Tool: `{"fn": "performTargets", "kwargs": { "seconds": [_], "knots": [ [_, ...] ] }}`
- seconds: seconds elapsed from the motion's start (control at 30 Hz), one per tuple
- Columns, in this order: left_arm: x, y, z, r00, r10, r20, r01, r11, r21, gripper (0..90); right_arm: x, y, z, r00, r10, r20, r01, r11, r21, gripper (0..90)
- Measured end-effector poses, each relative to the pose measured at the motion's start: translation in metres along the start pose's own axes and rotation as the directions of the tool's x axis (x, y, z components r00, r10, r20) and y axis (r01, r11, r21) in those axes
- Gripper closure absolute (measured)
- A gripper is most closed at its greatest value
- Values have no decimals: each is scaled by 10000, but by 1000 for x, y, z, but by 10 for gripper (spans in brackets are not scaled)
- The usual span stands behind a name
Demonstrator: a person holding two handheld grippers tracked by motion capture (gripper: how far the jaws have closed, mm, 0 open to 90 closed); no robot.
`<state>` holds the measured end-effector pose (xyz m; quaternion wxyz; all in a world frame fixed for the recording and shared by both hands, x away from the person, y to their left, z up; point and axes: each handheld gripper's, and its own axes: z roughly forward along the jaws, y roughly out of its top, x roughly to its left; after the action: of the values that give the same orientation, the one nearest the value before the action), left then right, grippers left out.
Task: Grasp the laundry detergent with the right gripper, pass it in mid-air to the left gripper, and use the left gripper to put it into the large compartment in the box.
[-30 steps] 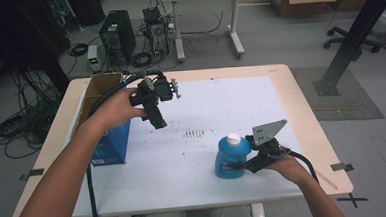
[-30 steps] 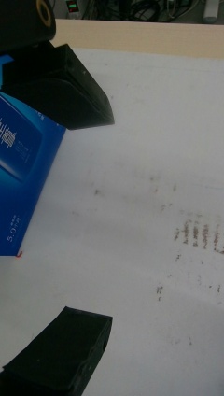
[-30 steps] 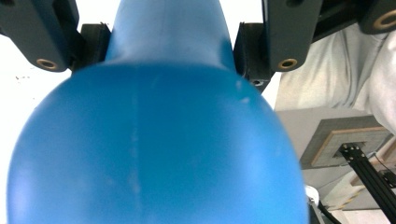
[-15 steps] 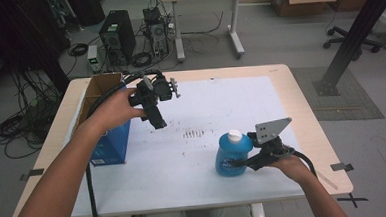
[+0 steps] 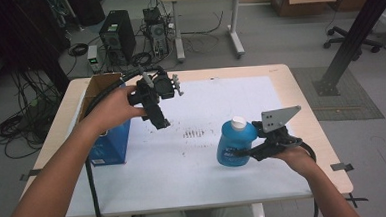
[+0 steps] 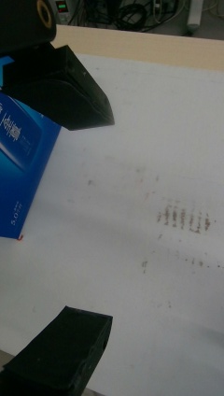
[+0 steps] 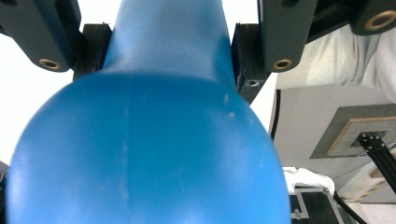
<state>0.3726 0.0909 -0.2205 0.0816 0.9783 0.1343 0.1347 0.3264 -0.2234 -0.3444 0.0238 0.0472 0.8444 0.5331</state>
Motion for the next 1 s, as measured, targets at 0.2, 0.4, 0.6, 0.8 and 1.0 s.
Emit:
{"fn": "performTargets", "kwargs": {
  "seconds": [0.2,0.4,0.6,0.8,1.0],
  "knots": [
    [-5,-1,-10,9999,93,39,-93,9999,-107,63,0,12,2,9998,-184,-47,185,9997,143,441],
    [-13,-4,-22,9998,202,65,-200,9996,-211,63,-2,25,7,9996,-236,-163,240,9994,245,441],
    [-21,-4,-30,9995,261,175,-254,9988,-413,63,-4,34,10,9994,-256,-224,264,9990,365,441],
    [-27,-2,-37,9988,404,271,-391,9981,-480,62,-5,38,14,9993,-236,-304,248,9989,405,441],
    [-38,2,-46,9966,747,348,-725,9956,-601,62,-7,42,20,9989,-219,-403,241,9981,565,441]
  ]
}}
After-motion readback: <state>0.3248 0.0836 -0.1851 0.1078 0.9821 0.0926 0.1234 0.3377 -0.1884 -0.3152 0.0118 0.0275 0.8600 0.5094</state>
